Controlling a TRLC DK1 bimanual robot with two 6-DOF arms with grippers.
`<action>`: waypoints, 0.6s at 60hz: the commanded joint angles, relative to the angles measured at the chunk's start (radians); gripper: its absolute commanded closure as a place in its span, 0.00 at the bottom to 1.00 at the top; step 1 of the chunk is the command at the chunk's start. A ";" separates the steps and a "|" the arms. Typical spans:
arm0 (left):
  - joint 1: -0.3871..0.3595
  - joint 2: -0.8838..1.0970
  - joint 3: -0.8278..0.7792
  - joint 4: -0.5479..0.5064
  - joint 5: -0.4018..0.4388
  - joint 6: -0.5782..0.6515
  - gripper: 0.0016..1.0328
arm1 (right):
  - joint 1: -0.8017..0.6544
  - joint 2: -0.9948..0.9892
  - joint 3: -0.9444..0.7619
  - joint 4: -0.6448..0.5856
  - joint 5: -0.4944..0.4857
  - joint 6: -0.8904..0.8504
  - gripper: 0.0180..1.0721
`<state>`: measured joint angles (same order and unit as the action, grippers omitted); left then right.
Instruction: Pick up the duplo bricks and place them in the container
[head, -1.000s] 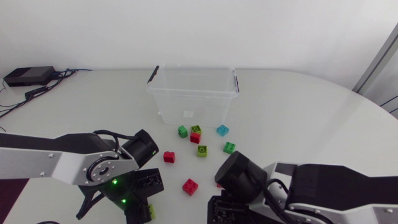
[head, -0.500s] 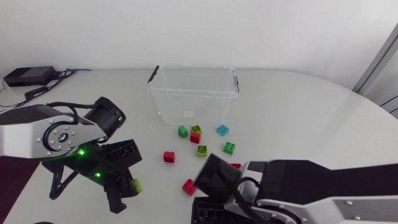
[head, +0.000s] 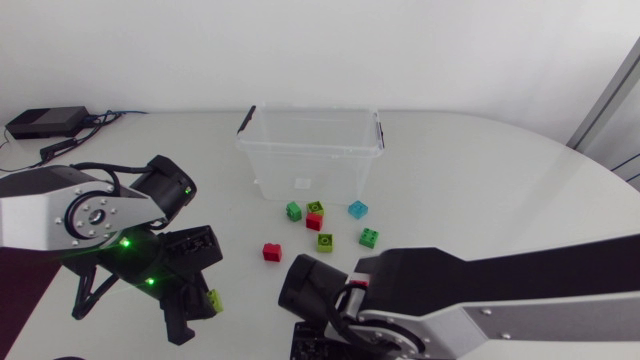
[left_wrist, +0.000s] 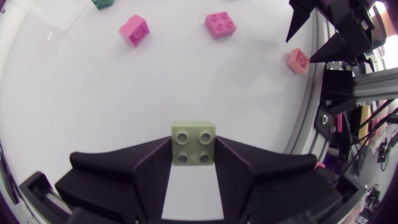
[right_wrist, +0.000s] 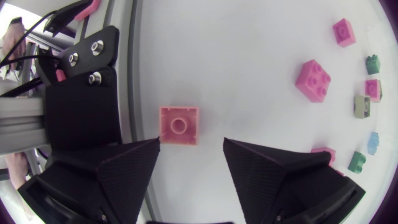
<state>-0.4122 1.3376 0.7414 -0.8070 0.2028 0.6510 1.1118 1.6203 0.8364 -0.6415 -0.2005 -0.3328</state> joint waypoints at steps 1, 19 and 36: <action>0.012 -0.008 0.024 -0.015 0.010 0.032 0.67 | 0.013 0.036 0.033 -0.032 0.009 0.021 0.35; 0.039 0.002 0.026 -0.015 0.023 0.056 0.67 | 0.043 0.131 0.095 -0.052 0.007 0.031 0.58; 0.066 -0.002 0.081 -0.015 0.033 0.062 0.67 | 0.011 0.067 0.029 -0.010 -0.002 0.038 0.66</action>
<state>-0.3607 1.3376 0.7647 -0.8139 0.2142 0.6861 1.1378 1.7229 0.9096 -0.6685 -0.2039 -0.3176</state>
